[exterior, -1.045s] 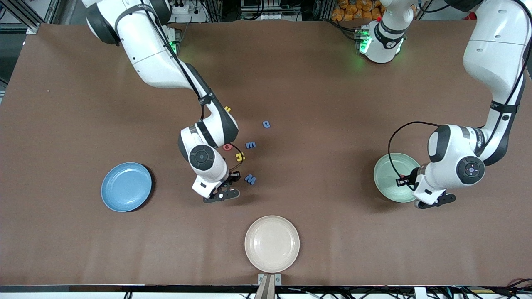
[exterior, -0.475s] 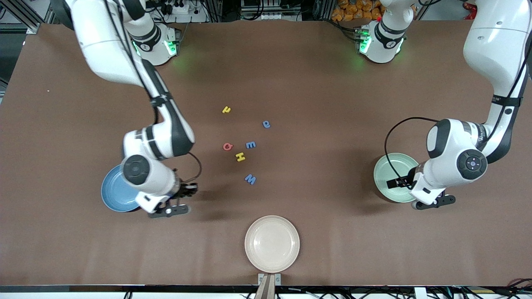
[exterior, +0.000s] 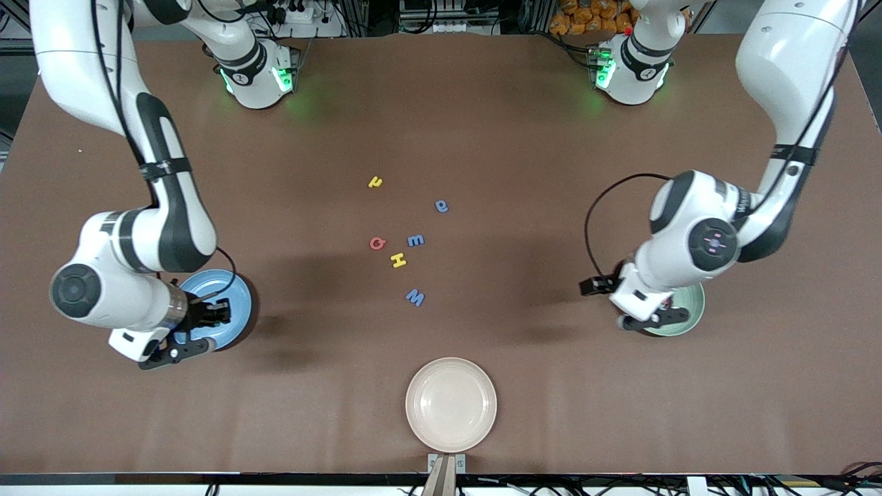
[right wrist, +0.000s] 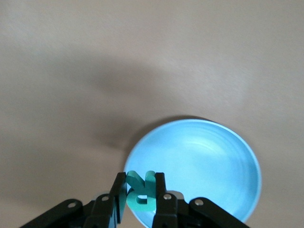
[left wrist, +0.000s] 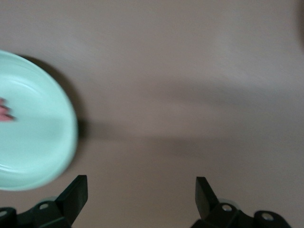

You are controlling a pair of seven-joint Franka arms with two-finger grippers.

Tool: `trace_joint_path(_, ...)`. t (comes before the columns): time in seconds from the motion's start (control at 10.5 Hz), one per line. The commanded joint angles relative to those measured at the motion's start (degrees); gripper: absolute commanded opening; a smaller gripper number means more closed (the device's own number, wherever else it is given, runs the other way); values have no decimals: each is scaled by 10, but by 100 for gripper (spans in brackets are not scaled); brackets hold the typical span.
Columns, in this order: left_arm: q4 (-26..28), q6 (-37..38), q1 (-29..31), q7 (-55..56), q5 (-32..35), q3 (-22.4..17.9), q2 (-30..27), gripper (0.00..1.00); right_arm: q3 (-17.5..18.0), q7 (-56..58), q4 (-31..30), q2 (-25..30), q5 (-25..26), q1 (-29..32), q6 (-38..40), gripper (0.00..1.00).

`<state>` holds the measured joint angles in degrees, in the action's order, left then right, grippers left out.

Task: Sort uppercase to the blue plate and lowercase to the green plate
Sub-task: 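Release the w on the green plate while the right gripper carries R, then open the right gripper over the blue plate while the left gripper returns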

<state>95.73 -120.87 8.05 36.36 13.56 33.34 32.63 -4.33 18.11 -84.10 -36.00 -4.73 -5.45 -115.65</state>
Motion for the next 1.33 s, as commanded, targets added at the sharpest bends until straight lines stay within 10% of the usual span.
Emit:
trace_joint_path(0.0,2,9,-75,81,6,-3,-3,100,10,42,-25,19,-5,25,11,2)
trace_joint_path(0.1,4,9,-104,124,6,-3,-2,100,10,43,-25,18,-7,25,14,30)
trace_joint_path(0.19,9,9,-129,168,6,-2,-2,100,10,43,-25,17,-8,25,14,82)
trace_joint_path(0.29,20,9,-152,217,6,-2,-2,100,11,46,-25,18,-9,25,15,100)
trace_joint_path(1.24,64,-124,-304,454,80,-10,70,86,16,-1,-46,20,-48,-41,1,100)
